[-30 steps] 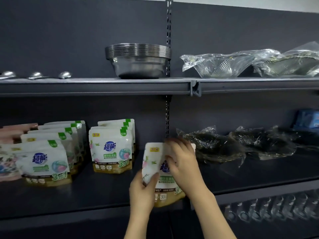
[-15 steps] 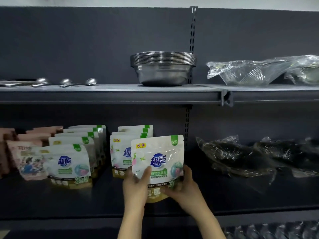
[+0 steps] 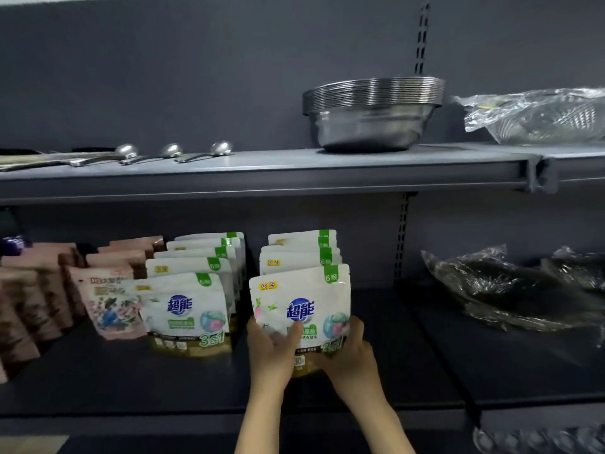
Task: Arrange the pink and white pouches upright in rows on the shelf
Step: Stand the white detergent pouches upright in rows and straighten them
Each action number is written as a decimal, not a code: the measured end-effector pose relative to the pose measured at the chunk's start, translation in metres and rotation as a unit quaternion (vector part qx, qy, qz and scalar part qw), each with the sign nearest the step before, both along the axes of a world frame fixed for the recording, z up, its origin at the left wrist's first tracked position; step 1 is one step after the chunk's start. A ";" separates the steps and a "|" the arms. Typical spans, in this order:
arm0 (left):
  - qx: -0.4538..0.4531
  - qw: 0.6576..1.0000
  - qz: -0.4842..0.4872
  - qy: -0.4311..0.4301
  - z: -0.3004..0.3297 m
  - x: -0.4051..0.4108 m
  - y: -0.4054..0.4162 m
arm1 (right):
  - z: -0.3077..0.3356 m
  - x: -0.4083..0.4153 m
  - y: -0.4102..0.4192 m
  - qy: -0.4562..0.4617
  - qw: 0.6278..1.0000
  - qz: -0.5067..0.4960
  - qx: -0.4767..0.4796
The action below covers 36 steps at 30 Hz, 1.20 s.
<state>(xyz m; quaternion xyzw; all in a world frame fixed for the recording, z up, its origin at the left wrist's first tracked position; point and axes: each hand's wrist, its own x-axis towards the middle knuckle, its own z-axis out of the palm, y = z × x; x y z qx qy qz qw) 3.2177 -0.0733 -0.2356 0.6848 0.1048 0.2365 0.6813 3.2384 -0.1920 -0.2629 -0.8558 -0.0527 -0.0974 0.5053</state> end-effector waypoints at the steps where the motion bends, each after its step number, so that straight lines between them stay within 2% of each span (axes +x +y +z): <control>1: -0.007 1.000 -0.008 0.003 -0.001 0.000 0.004 | -0.002 0.000 0.003 -0.001 1.000 -0.004 -0.001; 4: -0.027 0.999 -0.031 0.010 -0.008 0.001 0.014 | -0.005 0.000 0.010 0.002 1.000 -0.015 0.018; 16: 0.009 0.997 -0.073 0.015 -0.021 0.015 0.022 | -0.007 0.004 0.021 -0.011 0.997 -0.056 0.046; 26: 0.008 0.997 -0.078 0.023 -0.033 0.027 0.027 | -0.018 0.015 0.027 -0.024 0.997 -0.058 0.041; 31: -0.031 0.998 -0.061 0.017 -0.023 0.026 0.026 | -0.020 0.018 0.023 -0.005 0.998 -0.051 0.048; 34: -0.070 0.997 -0.034 0.021 -0.026 0.032 0.033 | -0.015 0.016 0.015 0.044 0.990 -0.027 0.134; 36: -0.119 0.991 -0.043 0.035 -0.023 0.038 0.038 | -0.008 0.018 0.011 0.072 0.958 0.005 0.277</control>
